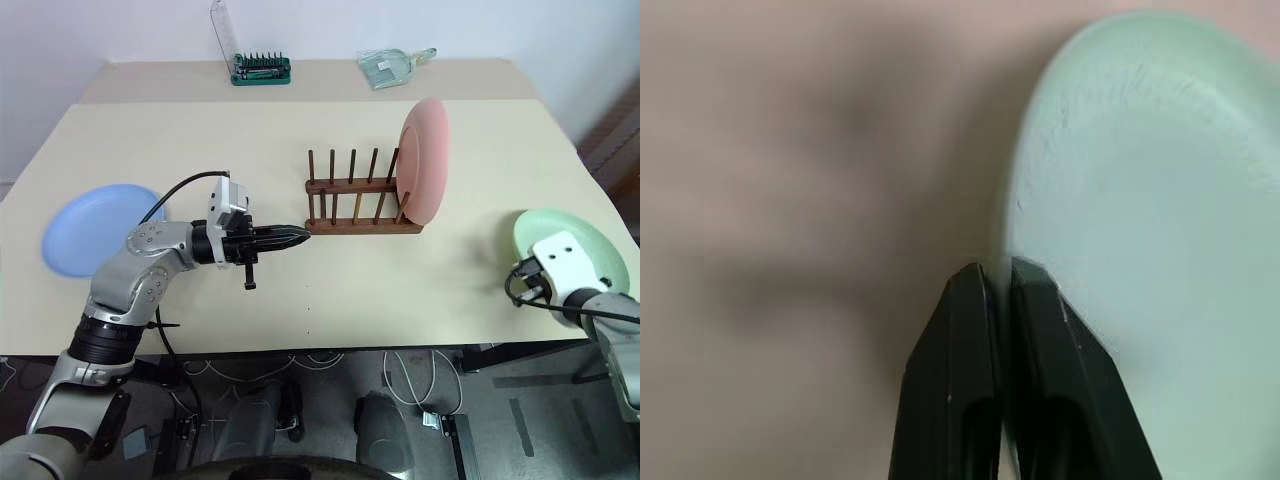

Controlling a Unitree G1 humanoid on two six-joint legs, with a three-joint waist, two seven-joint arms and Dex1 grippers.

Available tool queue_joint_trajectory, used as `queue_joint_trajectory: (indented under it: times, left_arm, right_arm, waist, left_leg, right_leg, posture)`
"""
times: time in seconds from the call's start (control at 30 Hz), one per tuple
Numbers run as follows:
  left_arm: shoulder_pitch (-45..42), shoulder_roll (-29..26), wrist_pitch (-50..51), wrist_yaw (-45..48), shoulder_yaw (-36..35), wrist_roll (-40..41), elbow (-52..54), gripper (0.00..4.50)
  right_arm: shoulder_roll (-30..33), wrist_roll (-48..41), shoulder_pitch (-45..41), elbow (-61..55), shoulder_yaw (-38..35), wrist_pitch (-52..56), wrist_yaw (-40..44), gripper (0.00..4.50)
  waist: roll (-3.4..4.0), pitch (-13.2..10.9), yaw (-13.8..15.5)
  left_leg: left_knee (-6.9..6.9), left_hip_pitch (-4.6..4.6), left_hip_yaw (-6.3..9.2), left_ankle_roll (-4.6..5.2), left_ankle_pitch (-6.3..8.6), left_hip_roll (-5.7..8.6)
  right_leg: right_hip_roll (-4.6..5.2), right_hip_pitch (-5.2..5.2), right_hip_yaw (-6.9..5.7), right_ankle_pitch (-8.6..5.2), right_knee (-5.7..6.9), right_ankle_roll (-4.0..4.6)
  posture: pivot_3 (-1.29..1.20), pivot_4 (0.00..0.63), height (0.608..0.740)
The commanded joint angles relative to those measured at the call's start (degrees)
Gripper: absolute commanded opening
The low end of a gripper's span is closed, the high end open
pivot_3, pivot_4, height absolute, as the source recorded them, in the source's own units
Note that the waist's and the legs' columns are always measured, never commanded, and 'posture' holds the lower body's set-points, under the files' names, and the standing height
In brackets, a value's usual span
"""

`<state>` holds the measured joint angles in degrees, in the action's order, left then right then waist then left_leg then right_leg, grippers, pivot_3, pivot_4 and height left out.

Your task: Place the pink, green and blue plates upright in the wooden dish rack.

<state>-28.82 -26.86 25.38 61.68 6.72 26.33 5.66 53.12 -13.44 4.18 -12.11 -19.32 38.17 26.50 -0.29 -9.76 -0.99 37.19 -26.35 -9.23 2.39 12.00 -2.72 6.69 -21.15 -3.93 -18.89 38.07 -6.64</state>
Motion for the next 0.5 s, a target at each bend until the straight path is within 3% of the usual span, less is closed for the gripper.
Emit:
queue_joint_trajectory:
  times: [0.03, 0.4, 0.5]
  left_arm:
    - [0.0, 0.2, -1.5, 0.0, 0.0, -0.2, 0.7, 0.0]
    - [-0.1, 0.6, -2.0, -0.7, 0.0, -0.6, 0.0, 0.0]
    - [0.3, 0.5, -2.0, -1.7, -0.5, -0.7, 0.2, 0.0]
  right_arm:
    - [-0.3, 2.7, -8.1, -2.4, -3.3, -7.1, -3.7, 0.03]
    - [-1.0, 2.4, -33.2, -8.2, 3.7, -14.2, -1.9, 0.03]
    - [-7.3, -9.8, -40.4, -13.9, 5.7, -10.9, 1.6, 0.03]
  waist:
    - [0.12, 0.0, -0.2]
    - [0.11, -0.1, 0.3]
    - [0.12, -0.1, -0.2]
  left_leg:
    - [0.0, 0.0, 0.0, -0.02, -0.01, 0.0]
    - [0.01, -0.07, -0.01, -0.05, -0.04, 0.0]
    - [0.0, -0.06, -0.02, -0.07, -0.05, -0.02]
  right_leg:
    - [-0.01, -0.03, 0.0, 0.0, 0.03, 0.0]
    - [-0.02, -0.08, 0.0, -0.01, 0.01, -0.01]
    - [-0.05, -0.12, 0.01, -0.01, 0.04, -0.01]
  posture:
    - [0.0, 0.15, 0.732]
    - [0.0, 0.15, 0.732]
    - [0.0, 0.15, 0.732]
